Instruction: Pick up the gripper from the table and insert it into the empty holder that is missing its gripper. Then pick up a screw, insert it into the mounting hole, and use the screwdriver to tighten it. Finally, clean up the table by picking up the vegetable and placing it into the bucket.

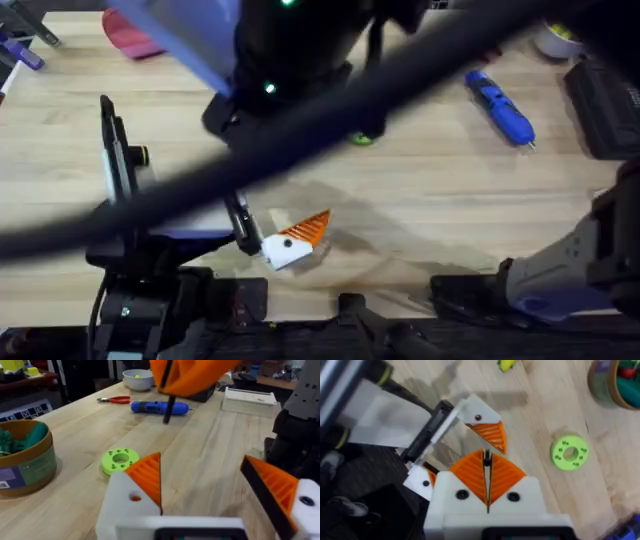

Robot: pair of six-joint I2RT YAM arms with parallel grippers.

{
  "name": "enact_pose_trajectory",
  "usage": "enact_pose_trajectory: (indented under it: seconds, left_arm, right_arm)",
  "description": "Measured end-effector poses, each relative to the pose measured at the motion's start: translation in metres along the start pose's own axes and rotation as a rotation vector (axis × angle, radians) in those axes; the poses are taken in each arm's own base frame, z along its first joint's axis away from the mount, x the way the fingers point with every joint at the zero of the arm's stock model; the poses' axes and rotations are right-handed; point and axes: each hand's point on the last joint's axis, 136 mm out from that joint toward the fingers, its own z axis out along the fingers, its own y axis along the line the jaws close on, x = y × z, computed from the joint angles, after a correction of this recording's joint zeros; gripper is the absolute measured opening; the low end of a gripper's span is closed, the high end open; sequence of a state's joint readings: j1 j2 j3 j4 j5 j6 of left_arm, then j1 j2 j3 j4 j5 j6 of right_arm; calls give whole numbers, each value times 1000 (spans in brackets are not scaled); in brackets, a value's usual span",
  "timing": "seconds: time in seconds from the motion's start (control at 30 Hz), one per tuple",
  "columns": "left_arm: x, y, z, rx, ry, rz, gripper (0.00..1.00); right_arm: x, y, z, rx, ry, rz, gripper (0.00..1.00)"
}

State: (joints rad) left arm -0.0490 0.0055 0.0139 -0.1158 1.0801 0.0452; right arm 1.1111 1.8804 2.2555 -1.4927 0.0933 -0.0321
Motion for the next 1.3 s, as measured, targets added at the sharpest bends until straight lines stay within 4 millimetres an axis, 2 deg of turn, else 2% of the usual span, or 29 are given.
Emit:
enact_pose_trajectory:
  seconds: [0.17, 0.5, 0.7, 1.3]
  left_arm:
    - [0, 0, 0, 0, 0, 0, 986]
    - [0, 0, 0, 0, 0, 0, 985]
    - [0, 0, 0, 0, 0, 0, 986]
    - [0, 0, 0, 0, 0, 0, 985]
  right_arm:
    - [-8, 10, 4, -8, -22, -63, 4]
    - [-17, 11, 16, -7, -27, -92, 4]
    - [-18, 12, 30, -9, 5, -102, 4]
    - [-18, 13, 42, -11, 31, -145, 4]
